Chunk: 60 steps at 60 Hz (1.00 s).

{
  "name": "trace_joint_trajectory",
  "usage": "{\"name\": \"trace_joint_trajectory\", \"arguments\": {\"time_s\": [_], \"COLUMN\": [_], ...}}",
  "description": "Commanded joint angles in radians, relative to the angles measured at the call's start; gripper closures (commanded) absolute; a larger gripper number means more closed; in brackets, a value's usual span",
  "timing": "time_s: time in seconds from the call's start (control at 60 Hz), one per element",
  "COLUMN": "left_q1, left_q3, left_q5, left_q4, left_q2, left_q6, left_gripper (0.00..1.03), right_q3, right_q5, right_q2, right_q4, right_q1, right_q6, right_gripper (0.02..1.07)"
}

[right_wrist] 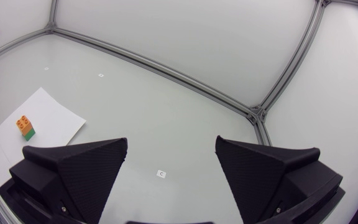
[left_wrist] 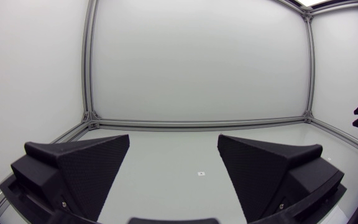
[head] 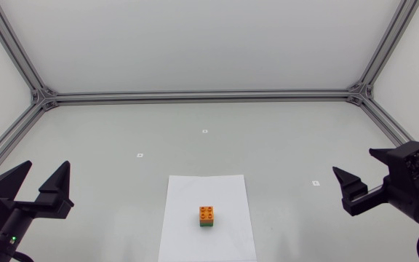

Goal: Pick up the orange 2x2 brick with the right arm and stack it on top of the green 2x2 brick in the center

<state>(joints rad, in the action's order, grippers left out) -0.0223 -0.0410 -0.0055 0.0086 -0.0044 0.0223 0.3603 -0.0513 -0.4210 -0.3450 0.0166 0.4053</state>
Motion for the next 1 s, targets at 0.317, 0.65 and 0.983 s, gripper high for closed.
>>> {"name": "trace_joint_trajectory", "arguments": {"time_s": [0.317, 0.65, 0.983], "left_q1": [0.004, 0.004, 0.004], "left_q3": [0.041, 0.041, 0.041], "left_q5": [0.004, 0.004, 0.004], "left_q4": [-0.015, -0.015, -0.015], "left_q2": [-0.008, -0.008, -0.008], "left_q6": [-0.013, -0.013, -0.013], "left_gripper": [0.04, 0.04, 0.04], "right_q3": [-0.191, -0.338, -0.360], "right_q5": [0.028, 0.048, 0.051], "right_q2": [0.212, 0.394, 0.421], "right_q4": [0.173, 0.323, 0.345], "right_q1": [-0.013, -0.016, -0.017], "right_q6": [-0.216, -0.381, -0.405], "right_gripper": [0.06, 0.06, 0.06]}}
